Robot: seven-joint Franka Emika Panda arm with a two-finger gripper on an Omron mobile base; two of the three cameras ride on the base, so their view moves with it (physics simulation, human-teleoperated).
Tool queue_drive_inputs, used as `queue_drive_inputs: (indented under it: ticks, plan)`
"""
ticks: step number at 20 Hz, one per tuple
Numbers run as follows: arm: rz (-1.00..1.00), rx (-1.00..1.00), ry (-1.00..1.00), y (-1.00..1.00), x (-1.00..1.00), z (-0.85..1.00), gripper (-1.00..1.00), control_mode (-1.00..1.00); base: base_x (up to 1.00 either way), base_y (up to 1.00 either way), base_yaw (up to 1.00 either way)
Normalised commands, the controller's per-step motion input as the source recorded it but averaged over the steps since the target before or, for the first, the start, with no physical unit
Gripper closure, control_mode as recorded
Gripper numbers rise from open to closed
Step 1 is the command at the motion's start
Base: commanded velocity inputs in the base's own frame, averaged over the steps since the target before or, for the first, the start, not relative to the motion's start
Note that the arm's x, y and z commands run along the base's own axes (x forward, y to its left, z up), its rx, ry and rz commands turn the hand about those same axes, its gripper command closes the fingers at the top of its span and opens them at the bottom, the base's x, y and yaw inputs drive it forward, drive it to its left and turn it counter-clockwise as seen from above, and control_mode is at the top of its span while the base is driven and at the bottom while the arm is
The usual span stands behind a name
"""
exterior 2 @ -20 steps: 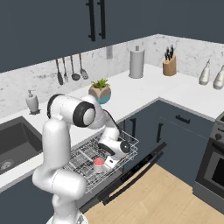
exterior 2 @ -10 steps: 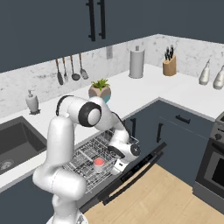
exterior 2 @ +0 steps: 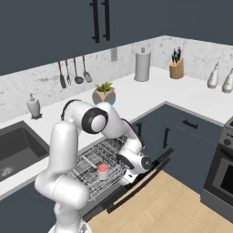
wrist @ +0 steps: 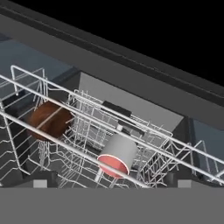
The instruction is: Pick up the cup and bowl from the counter, place them in the dishwasher, and close the dishwasher door.
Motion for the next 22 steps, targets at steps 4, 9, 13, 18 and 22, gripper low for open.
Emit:
queue_drive_inputs:
  ticks: [4,9,13,18,22]
  plan:
    - [0.00,0.00,-0.12,-0.66,-0.43,0.06,-1.00,-1.00,0.00,0.00,0.00]
    - [0.01,0.00,-0.12,-0.73,-0.51,0.31,-1.00,-1.00,0.00,0.00,0.00]
    - [0.00,0.00,-0.05,-0.72,-0.63,0.94,-1.00,-1.00,0.00,0.00,0.00]
    - [0.01,0.00,-0.05,-0.80,-0.55,0.39,-1.00,-1.00,0.00,0.00,0.00]
    - [0.13,0.00,-0.15,-0.75,-0.38,-0.18,-1.00,-1.00,0.00,0.00,0.00]
